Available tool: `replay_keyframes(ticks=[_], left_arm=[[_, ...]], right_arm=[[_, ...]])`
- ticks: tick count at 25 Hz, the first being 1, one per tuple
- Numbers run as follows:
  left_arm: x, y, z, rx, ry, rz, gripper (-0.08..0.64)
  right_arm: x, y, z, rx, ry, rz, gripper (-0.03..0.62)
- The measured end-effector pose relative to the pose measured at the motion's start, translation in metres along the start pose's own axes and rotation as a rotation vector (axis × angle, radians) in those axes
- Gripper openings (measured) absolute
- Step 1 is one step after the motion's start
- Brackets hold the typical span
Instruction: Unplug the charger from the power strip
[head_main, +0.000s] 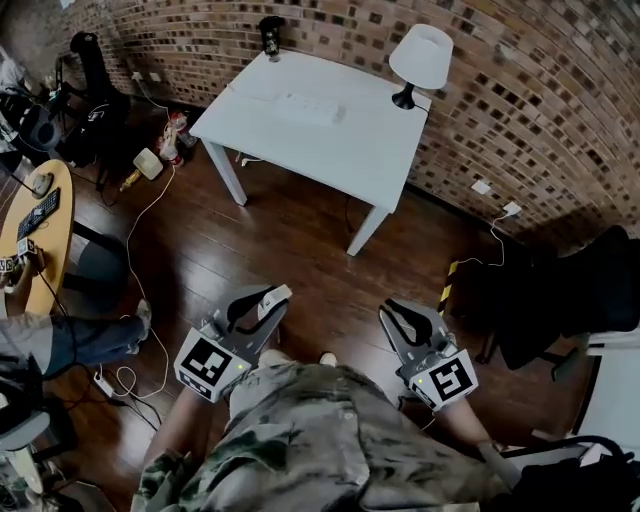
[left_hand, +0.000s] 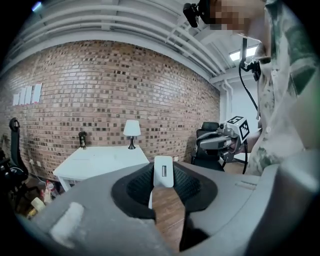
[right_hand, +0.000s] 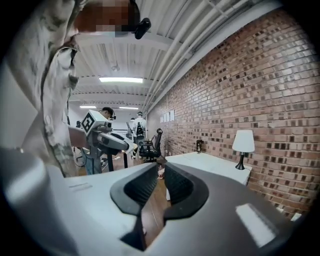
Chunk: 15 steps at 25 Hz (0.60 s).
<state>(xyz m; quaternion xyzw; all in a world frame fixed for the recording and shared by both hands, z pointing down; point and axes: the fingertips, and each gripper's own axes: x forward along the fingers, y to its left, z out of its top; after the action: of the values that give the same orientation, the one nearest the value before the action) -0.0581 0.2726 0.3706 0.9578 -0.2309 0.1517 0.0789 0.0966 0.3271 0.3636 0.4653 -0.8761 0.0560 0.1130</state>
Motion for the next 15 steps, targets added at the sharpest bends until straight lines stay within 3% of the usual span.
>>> replay_keyframes(ticks=[6, 15], left_arm=[[-0.002, -0.069, -0.006, 0.004, 0.017, -0.001, 0.109], [-0.003, -0.095, 0.003, 0.035, 0.010, 0.003, 0.109]], right_arm=[[-0.053, 0.018, -0.021, -0.010, -0.012, 0.032, 0.049], [-0.072, 0.022, -0.009, -0.022, -0.041, 0.044, 0.040]])
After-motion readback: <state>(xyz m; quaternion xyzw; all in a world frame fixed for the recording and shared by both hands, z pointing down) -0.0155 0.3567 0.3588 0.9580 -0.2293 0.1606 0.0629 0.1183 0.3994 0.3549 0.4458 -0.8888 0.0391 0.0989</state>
